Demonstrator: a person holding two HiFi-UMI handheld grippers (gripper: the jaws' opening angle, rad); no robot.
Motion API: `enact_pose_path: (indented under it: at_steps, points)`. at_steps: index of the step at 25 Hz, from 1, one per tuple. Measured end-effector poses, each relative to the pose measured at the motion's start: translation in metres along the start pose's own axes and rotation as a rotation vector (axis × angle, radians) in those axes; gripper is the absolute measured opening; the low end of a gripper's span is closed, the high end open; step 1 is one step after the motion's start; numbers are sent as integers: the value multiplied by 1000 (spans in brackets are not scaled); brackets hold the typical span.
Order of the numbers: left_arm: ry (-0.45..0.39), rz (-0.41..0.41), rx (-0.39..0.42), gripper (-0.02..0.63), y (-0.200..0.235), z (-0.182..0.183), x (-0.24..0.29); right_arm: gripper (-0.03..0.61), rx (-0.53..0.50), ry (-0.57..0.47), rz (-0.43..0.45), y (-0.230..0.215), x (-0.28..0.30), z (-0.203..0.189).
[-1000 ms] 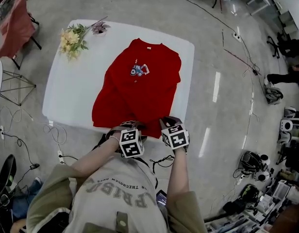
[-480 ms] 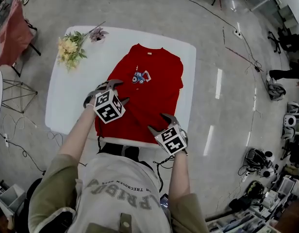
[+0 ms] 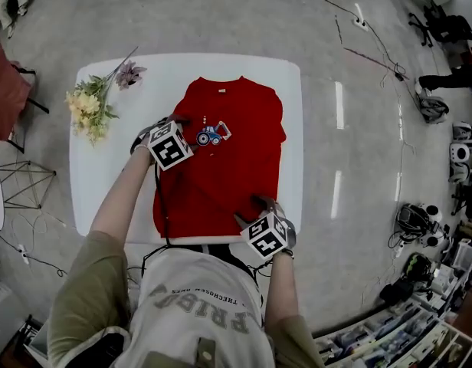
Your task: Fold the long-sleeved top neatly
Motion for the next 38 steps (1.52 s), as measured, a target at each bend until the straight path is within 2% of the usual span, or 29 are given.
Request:
enact_pose_path:
  at_steps: [4,7,11,14,16,18,21,24,28,33,38]
  points:
    - [-66,-23,-123,322,15,-16,-11,290,78,14,27,-9,5,-6]
    - [-95,-40,-211,333,23,-26,-14,290,68,30,40,-11,14,-5]
    - [-102,-26,-240,333,24,-25,-17,290,41,31,53,-11,15,-3]
    - [-145,38,-233,333,16,-23,-46,290,17,-38,31,-10,-4,1]
    - [-186,56,-223,333,-3,-30,-67,290,4,-94,12,-7,-21,-1]
    - [-194,49,-222,333,-37,-46,-81,290,-32,-109,-7,0,-33,-13]
    - [-141,41,-211,333,-108,-82,-89,290,-117,-98,-32,13,-42,-43]
    - [-87,30,-232,331,-180,-113,-86,290,-167,-88,-19,23,-44,-74]
    - [-38,35,-290,331,-247,-137,-69,290,-265,4,-41,26,-34,-113]
    - [40,174,-282,331,-271,-156,-49,288,-333,24,-63,26,-20,-134]
    - [47,214,-335,311,-270,-162,-36,274,-367,14,-119,22,-12,-129]
Point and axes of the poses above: the fingertips, and each gripper's own axes: x forward along the fingers, y to its left, z out of its top, the point moved 2 cm from there along -x, backward along the fingers, and after that the axes turned 9 degrees about y, right-handed, at the moved point
